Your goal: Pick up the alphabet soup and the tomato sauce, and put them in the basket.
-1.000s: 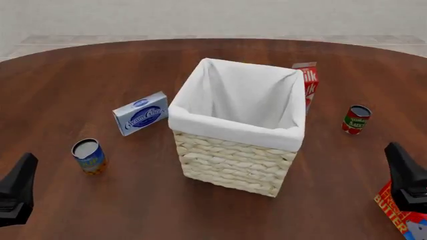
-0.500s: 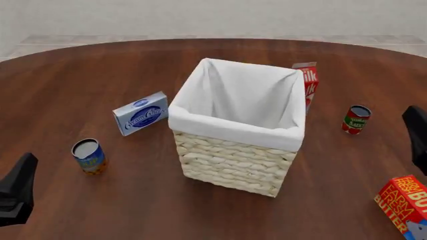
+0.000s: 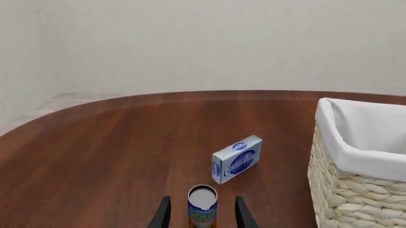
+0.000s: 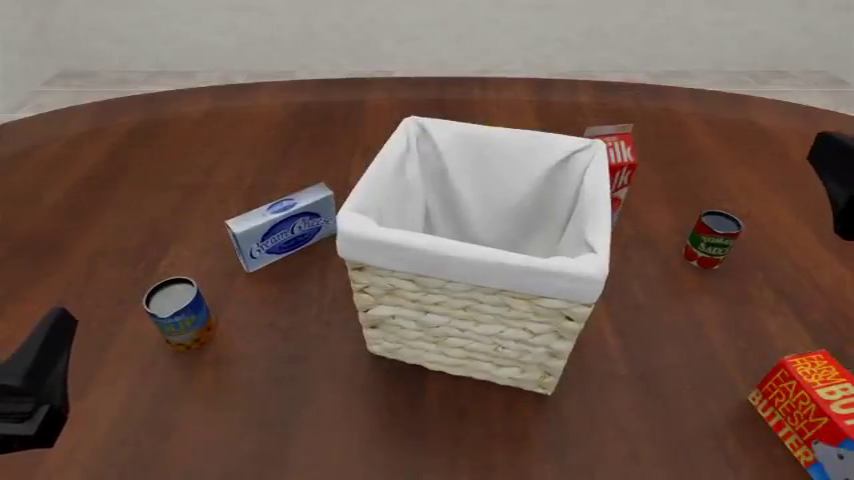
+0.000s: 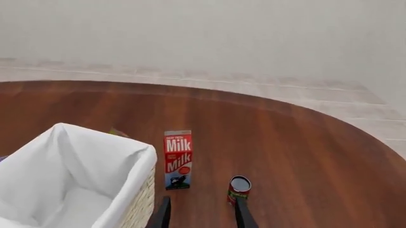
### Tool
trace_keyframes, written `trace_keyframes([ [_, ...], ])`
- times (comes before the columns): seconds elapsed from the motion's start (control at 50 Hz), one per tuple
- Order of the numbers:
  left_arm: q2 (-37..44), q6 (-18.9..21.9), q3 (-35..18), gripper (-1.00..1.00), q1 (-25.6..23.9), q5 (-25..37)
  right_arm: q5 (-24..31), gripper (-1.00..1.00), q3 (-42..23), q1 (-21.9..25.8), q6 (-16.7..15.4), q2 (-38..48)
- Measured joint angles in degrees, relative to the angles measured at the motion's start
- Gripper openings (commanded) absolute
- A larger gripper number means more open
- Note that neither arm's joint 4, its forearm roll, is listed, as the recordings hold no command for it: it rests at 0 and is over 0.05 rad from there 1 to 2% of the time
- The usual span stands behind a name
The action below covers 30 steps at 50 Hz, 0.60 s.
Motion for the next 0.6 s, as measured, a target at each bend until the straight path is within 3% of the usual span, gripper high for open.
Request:
trace_keyframes([
  [0.6,0.7,0.6,0.1,1.00,0.3,-0.1,5.2,1.00,-14.0,-4.0,-4.6,19.8],
])
